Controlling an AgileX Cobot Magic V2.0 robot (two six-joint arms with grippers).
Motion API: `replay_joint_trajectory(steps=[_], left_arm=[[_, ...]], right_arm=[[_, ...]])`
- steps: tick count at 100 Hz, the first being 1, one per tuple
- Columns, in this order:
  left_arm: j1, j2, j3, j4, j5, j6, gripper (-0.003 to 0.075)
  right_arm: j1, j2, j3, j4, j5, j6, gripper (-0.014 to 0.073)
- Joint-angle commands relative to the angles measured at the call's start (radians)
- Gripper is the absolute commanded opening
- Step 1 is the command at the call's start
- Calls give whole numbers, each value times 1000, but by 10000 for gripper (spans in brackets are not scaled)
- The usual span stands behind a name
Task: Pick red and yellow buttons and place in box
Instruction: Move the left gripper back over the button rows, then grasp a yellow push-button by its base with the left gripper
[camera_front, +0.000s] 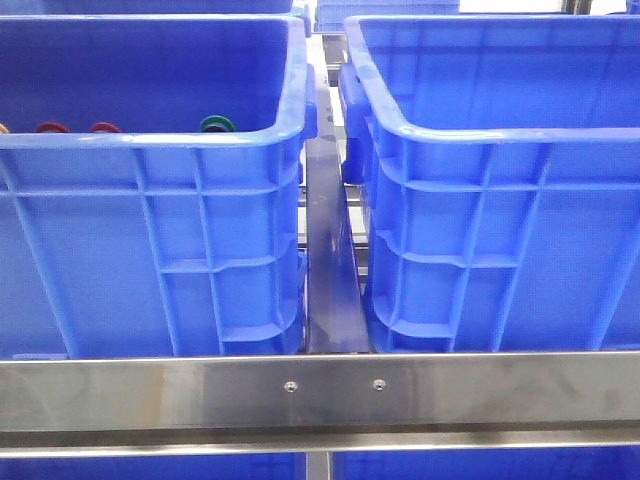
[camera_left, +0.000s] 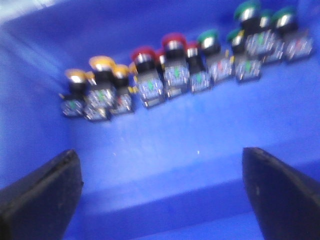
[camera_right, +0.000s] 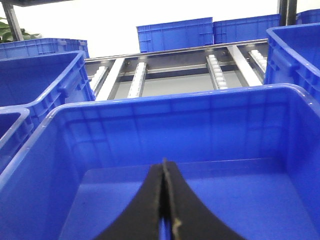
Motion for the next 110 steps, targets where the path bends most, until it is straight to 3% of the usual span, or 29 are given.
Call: replay_joint_trajectory(steps=[1, 18, 39, 59, 94, 110], left_arm=[[110, 13, -31, -134, -127, 133, 608], [311, 50, -31, -404, -208, 341, 608], [493, 217, -76, -554, -213, 469, 608], [520, 372, -188, -585, -205, 506, 608], [520, 609, -424, -509, -124, 507, 608], [550, 652, -450, -503, -122, 507, 563]], right_arm=[[-4, -2, -28, -4, 11, -12, -67], [-4, -2, -28, -4, 11, -12, -67], [-4, -2, -28, -3, 10, -12, -67], [-4, -2, -28, -3, 10, -12, -67], [-4, -2, -28, -3, 10, -12, -67], [-4, -2, -28, -3, 10, -12, -67]])
